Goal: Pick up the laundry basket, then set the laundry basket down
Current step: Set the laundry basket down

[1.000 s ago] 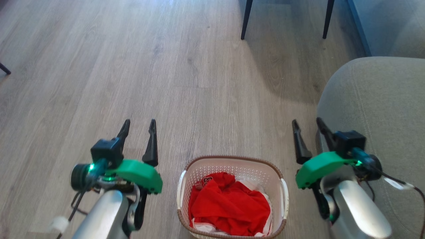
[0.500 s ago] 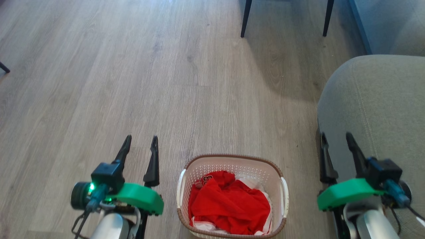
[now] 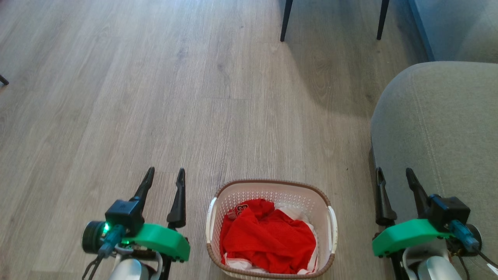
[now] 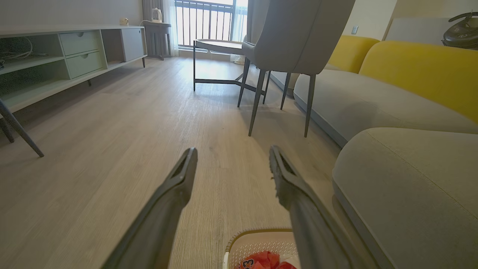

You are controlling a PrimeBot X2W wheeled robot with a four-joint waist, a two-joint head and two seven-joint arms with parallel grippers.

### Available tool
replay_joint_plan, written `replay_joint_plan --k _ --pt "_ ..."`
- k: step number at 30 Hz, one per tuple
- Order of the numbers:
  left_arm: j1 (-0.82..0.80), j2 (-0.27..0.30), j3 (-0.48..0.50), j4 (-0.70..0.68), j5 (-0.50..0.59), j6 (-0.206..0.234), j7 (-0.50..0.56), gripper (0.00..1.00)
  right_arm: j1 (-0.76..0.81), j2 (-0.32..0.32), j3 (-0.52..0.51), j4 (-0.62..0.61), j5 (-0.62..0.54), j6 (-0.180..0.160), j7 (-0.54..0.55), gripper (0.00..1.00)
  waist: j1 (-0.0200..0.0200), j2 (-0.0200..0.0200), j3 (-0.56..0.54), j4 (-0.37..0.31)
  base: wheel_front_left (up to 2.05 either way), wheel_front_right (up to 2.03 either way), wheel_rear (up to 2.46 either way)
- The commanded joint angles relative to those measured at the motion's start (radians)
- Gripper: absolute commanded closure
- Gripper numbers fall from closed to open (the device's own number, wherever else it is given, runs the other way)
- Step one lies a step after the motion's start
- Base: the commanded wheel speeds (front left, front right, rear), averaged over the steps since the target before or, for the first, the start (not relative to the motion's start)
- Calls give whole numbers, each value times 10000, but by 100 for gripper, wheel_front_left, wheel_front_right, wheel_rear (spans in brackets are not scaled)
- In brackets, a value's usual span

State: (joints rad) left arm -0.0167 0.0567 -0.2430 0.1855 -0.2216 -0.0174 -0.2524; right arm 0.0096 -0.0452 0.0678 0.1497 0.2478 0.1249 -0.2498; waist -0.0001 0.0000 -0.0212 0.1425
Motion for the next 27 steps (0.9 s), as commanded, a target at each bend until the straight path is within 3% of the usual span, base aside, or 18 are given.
replay_joint_plan --k 1,27 --pt "-272 -60 395 -427 104 11 -93 0 -230 -51 180 -281 20 58 -120 0 1 0 -4 1 0 0 0" --pt "-170 -64 367 -791 148 -54 -93 0 -303 -51 220 -250 -4 58 -120 0 1 0 -47 39 0 0 0"
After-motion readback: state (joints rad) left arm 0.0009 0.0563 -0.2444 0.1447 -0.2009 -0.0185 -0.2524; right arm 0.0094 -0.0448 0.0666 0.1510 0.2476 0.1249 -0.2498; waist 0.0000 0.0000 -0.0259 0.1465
